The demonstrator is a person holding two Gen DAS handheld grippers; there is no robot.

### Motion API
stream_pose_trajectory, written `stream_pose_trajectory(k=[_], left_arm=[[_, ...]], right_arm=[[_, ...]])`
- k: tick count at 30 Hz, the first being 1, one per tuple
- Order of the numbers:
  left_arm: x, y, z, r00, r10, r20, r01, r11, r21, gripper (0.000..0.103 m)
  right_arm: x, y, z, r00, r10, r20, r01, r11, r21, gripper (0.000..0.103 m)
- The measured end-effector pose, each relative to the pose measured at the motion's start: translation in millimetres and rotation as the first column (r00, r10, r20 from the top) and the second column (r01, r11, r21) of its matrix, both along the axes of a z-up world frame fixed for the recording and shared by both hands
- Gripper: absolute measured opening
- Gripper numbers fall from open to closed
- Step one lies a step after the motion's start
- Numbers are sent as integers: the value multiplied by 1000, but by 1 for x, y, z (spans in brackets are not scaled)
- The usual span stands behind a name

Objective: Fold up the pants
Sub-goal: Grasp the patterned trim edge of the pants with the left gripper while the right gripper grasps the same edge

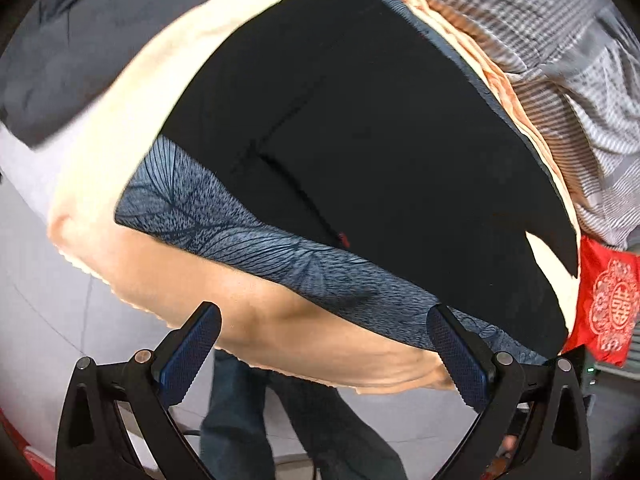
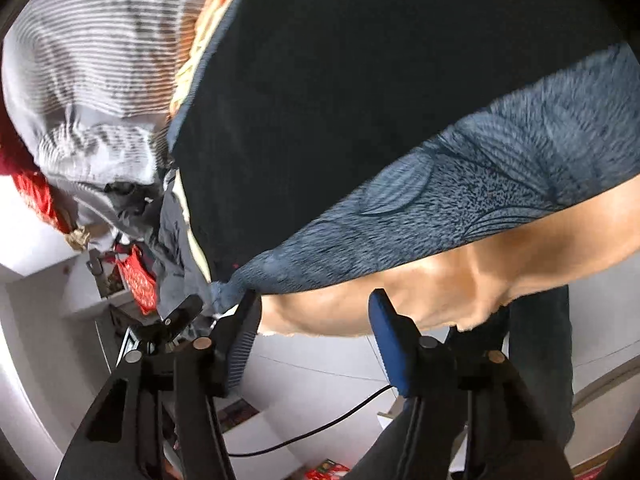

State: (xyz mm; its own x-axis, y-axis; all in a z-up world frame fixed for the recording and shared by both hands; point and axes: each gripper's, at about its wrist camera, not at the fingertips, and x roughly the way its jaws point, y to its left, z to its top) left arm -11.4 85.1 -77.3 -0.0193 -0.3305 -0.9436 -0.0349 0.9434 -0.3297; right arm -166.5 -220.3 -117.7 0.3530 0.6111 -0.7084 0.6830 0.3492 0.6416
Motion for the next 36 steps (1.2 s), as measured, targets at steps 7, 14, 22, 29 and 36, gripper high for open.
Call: stream_pose_trajectory(k=[7, 14, 22, 29, 36], left_arm=[[-4, 10, -20, 1000, -14, -12, 14, 999, -48, 103], [0, 15, -27, 1000, -14, -17, 13, 996, -90, 103], [6, 16, -34, 997, 55, -53, -63, 985, -160, 103], [16, 14, -45, 985, 147, -96, -164, 964, -210, 103], [36, 3, -39, 982, 179, -59, -188, 961, -202, 69]], right_arm=[[-19, -6, -33, 996, -92, 10, 92, 995, -29, 60], [-16, -20, -40, 965, -231, 126, 224, 972, 66, 60], [5, -20, -25, 943, -279, 182, 239, 947, 214, 13], [-3, -20, -3, 951, -229, 207, 184, 959, 214, 10], [-7, -22, 2, 956, -195, 217, 151, 967, 204, 10]])
